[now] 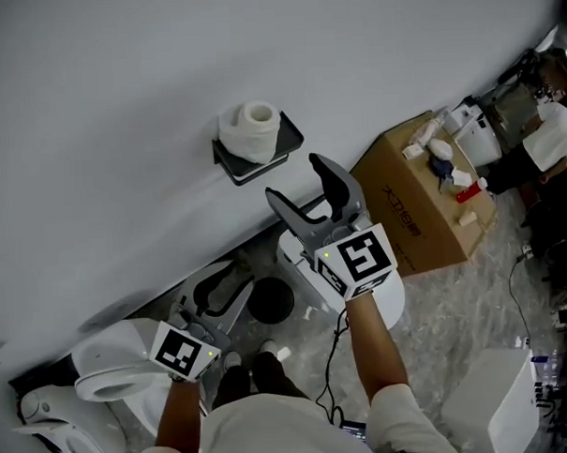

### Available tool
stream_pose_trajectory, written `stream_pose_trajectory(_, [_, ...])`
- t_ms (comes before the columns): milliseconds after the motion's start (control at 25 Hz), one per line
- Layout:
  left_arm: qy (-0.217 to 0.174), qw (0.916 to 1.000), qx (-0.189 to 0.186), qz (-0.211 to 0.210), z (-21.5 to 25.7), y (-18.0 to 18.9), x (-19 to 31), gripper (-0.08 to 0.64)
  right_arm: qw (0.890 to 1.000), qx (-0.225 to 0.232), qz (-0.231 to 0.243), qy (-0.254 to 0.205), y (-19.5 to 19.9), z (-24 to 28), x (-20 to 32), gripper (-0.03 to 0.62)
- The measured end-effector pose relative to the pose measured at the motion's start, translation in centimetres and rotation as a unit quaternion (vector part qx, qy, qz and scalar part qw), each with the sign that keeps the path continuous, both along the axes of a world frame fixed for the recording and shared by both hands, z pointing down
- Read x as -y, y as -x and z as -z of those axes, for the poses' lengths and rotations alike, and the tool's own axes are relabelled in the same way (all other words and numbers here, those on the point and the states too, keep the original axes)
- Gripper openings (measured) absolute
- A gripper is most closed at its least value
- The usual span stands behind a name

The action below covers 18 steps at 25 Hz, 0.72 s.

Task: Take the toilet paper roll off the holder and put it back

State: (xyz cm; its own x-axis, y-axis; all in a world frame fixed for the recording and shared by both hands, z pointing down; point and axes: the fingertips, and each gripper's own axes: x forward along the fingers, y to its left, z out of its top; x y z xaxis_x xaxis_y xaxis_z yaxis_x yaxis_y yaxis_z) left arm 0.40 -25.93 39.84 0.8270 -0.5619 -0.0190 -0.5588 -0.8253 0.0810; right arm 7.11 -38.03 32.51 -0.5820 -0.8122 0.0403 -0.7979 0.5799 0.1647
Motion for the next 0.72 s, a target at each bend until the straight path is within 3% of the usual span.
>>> stream_pose_trajectory(200, [-0.021, 0.9996, -0.003, -0.016, 2.2, -1.1, -1.4, 0.121, 1.000, -0.007, -0.004, -0.007, -1.7, 1.4, -5.8, 0.337])
stream_pose_trajectory(440, [-0.033, 0.9990, 0.020, -0.024, 3.5, -0.7, -2.8, 0.127, 1.000, -0.002, -0.019, -0.012, -3.7, 2.1, -12.4, 0.325])
stream_pose_trajectory(720, [-0.030, 0.9983, 0.040, -0.031, 2.9, -0.7, -3.9, 0.143, 0.999, 0.011, -0.037, 0.015, -4.6, 0.0, -16.0, 0.321])
